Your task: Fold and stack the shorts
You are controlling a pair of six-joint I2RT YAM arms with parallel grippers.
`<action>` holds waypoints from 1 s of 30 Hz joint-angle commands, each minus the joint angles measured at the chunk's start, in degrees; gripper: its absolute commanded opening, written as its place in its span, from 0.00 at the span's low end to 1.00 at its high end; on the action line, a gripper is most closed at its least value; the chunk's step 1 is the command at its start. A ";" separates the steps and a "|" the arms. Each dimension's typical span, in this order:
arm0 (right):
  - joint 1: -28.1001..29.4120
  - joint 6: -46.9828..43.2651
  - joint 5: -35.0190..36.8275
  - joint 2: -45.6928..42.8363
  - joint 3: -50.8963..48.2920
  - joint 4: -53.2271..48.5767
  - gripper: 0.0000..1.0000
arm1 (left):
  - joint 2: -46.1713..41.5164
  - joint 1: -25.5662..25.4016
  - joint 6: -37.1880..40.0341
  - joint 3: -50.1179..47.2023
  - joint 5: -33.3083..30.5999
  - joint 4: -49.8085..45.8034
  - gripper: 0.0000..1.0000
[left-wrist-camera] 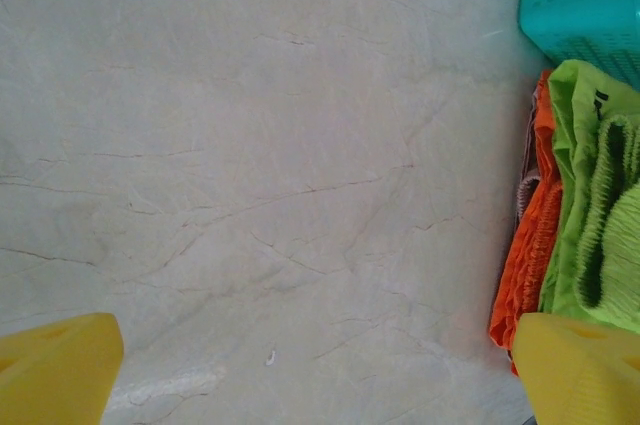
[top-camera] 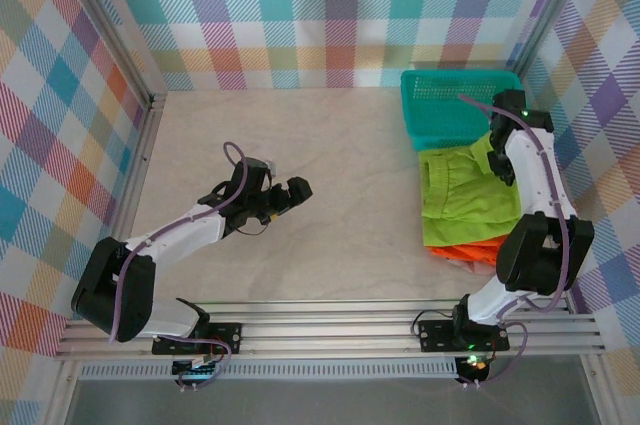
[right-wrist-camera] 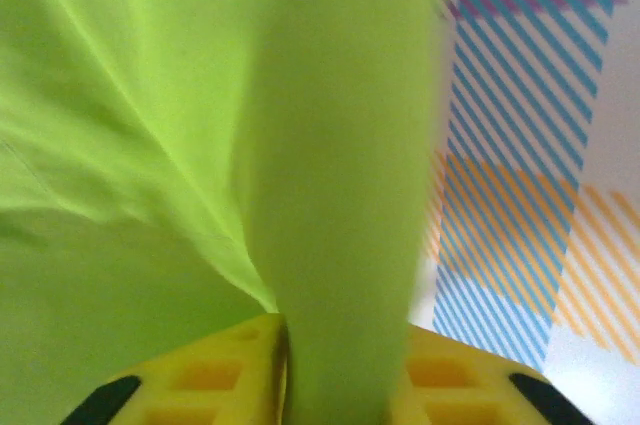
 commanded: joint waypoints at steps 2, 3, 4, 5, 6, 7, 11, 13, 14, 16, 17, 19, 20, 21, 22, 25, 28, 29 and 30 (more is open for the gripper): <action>-2.45 1.71 4.20 -1.44 0.46 3.80 0.69 | -0.59 0.37 0.97 0.49 1.15 0.71 1.00; -2.47 2.87 4.12 -1.65 1.50 3.15 0.77 | -0.80 0.38 1.07 0.40 1.20 0.60 1.00; -2.51 5.20 2.43 -1.98 3.42 1.60 0.80 | -1.16 0.52 1.17 0.28 1.07 0.45 1.00; -2.52 7.79 -4.38 -2.73 5.80 -0.36 0.84 | -1.54 0.49 1.25 0.04 0.83 0.27 1.00; -2.61 9.47 -12.22 -3.67 7.87 -1.94 0.88 | -1.93 0.49 1.25 -0.11 0.63 0.21 1.00; -2.64 12.13 -19.38 -4.46 9.16 -2.88 0.92 | -2.27 0.53 1.35 -0.22 0.47 0.22 1.00; -2.66 18.49 -49.15 -9.32 7.09 -1.31 0.99 | -2.46 0.59 1.60 -0.28 0.44 0.18 1.00; -2.68 22.58 -60.36 -12.49 1.10 3.62 0.99 | -2.43 0.66 1.45 -0.31 0.51 0.23 1.00; -2.65 24.31 -65.32 -14.24 -2.63 6.99 0.99 | -2.43 0.68 1.42 -0.31 0.57 0.16 1.00; -2.67 28.63 -70.91 -17.41 -9.90 13.20 1.00 | -2.57 0.64 1.43 -0.32 0.61 0.23 1.00; -2.74 30.81 -71.97 -19.09 -14.12 16.27 0.99 | -2.80 0.65 1.50 -0.27 0.46 0.06 1.00; -3.17 33.80 -73.31 -21.98 -21.44 21.78 0.99 | -3.09 0.62 1.67 -0.35 0.29 -0.10 1.00; -3.77 35.43 -73.62 -23.30 -25.38 24.16 1.00 | -3.37 0.67 1.80 -0.41 0.19 -0.06 1.00; -4.68 36.62 -74.33 -23.95 -29.05 26.94 0.99 | -3.48 0.72 1.78 -0.42 0.02 -0.14 1.00; -5.61 37.88 -75.10 -24.01 -31.86 29.10 1.00 | -3.62 0.64 1.93 -0.43 -0.07 -0.17 1.00; -9.77 40.89 -77.83 -22.15 -40.73 35.07 0.99 | -3.88 0.71 2.38 -0.31 -0.56 -0.97 1.00; -12.72 43.11 -77.70 -20.00 -46.78 38.79 1.00 | -4.06 0.70 2.50 -0.34 -0.86 -1.35 1.00; -13.54 43.65 -77.36 -19.82 -48.45 39.63 1.00 | -4.18 0.75 2.41 -0.46 -0.95 -1.43 1.00; -14.31 44.35 -77.20 -20.12 -49.73 40.30 0.99 | -4.18 0.66 2.48 -0.56 -1.15 -1.36 1.00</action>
